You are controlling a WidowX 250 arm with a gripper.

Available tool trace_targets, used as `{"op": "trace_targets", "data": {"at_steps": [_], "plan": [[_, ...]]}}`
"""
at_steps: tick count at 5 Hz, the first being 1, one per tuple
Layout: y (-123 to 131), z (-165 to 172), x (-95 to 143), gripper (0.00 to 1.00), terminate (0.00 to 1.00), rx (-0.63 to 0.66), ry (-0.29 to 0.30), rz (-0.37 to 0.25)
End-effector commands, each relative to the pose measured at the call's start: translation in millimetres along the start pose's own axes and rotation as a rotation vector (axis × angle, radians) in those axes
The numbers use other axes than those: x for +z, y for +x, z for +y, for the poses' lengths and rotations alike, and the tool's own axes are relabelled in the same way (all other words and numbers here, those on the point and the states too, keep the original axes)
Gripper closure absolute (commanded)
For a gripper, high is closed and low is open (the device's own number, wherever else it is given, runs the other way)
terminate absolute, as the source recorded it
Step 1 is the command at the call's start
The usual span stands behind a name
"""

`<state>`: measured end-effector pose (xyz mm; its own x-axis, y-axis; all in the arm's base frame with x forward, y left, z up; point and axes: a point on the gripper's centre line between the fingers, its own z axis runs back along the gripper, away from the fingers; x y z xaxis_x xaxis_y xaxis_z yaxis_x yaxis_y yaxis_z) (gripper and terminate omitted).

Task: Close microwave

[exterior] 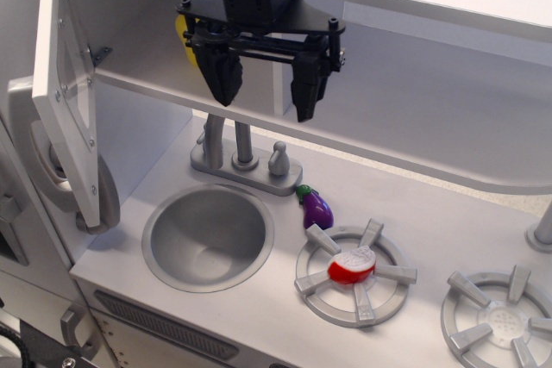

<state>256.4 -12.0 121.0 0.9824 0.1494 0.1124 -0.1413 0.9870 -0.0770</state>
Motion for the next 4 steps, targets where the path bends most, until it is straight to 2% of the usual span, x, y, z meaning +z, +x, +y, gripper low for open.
{"op": "trace_targets", "data": {"at_steps": [1, 2, 4], "plan": [[0, 0, 0, 0.0, 0.0, 0.0, 0.0, 0.0], [-21, 18, 12, 0.0, 0.0, -0.051, -0.027, -0.05], [-63, 48, 25, 0.0, 0.0, -0.118, -0.058, -0.098]]}}
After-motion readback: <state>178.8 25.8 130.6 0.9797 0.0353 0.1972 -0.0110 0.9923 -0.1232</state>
